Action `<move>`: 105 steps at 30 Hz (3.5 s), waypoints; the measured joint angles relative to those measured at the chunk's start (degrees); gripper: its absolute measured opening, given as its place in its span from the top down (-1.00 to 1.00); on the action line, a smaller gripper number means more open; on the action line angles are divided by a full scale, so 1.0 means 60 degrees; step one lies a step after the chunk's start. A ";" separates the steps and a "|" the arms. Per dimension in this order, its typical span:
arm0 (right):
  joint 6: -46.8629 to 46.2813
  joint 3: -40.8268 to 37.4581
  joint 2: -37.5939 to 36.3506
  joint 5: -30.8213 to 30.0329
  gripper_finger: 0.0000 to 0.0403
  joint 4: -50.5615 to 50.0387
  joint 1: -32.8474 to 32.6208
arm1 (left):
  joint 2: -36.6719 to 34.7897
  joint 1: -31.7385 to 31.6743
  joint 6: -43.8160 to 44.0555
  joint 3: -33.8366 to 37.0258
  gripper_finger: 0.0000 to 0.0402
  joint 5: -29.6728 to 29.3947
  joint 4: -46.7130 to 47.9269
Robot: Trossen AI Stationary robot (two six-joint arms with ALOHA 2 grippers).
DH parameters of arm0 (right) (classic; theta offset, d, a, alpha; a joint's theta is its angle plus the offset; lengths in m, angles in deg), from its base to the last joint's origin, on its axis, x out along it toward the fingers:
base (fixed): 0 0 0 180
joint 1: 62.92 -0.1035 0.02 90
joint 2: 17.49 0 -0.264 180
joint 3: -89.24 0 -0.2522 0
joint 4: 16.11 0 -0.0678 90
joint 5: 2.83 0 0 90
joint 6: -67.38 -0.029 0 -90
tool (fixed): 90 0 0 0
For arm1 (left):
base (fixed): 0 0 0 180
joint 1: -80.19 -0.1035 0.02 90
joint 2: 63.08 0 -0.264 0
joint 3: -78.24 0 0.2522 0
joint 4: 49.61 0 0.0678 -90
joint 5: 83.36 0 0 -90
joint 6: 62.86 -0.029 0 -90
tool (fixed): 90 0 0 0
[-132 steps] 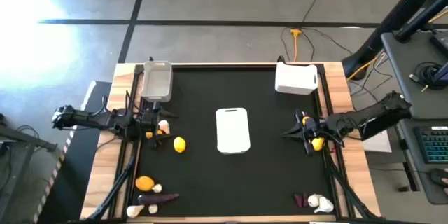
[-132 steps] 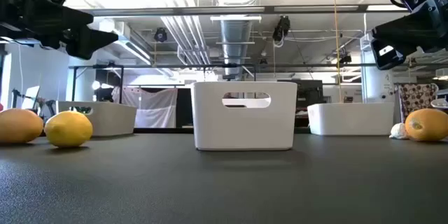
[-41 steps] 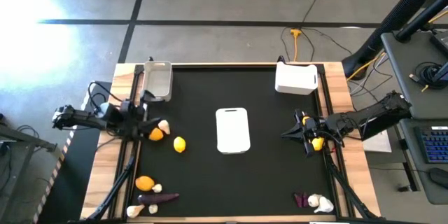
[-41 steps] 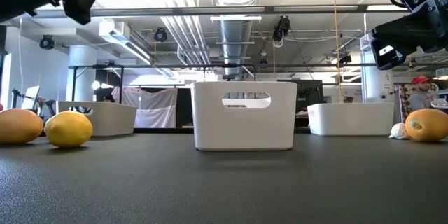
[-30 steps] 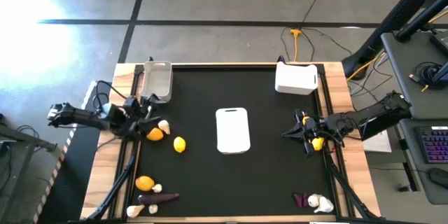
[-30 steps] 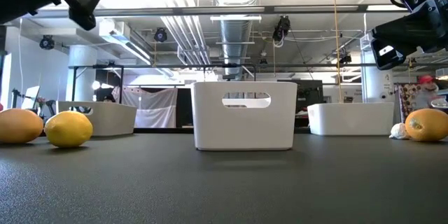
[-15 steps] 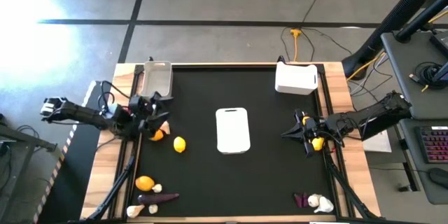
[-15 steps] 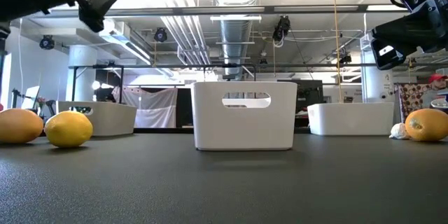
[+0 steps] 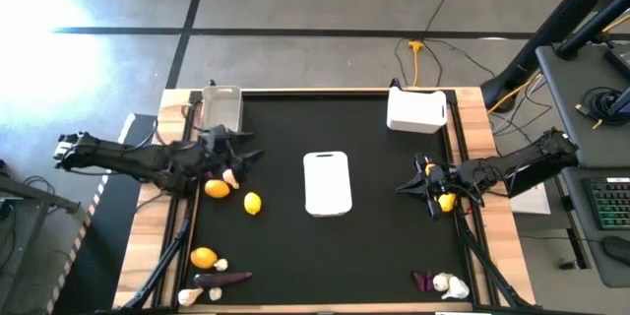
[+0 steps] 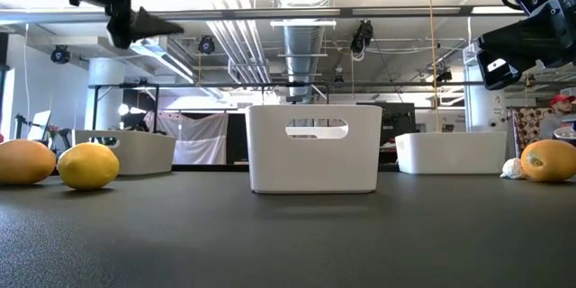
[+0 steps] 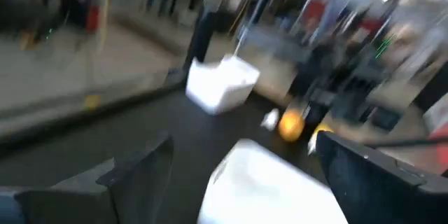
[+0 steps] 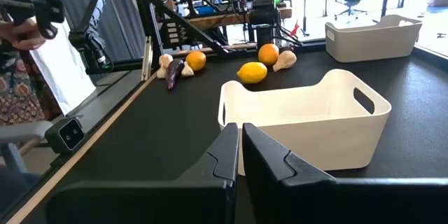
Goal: Sort produce into baskets
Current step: Put the lemon into the bottom white bin
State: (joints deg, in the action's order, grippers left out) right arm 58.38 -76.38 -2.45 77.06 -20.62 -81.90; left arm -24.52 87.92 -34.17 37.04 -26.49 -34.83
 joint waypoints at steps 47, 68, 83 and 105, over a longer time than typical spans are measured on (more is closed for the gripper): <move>0.0000 -0.0003 0.0000 0.0000 0.94 -0.0002 0.0000 | 0.8389 0.0270 0.9227 -0.3402 -0.65 0.6073 0.7850; 0.0000 -0.0002 0.0000 0.0000 0.94 -0.0002 0.0000 | 0.8529 0.0277 0.8829 -0.3473 -0.06 0.5431 0.7802; 0.0000 -0.0001 0.0000 0.0000 0.94 0.0001 0.0004 | 0.8668 0.0163 0.6357 -0.8172 -0.08 0.1654 0.8689; 0.0000 -0.0001 0.0000 0.0000 0.94 -0.0002 0.0000 | 1.2876 -0.1240 0.3822 -1.0939 -0.09 0.3443 0.9136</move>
State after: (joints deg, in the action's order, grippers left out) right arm 58.38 -76.38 -2.45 77.06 -20.64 -81.90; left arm 52.73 80.48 -11.24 -28.60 -5.83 19.98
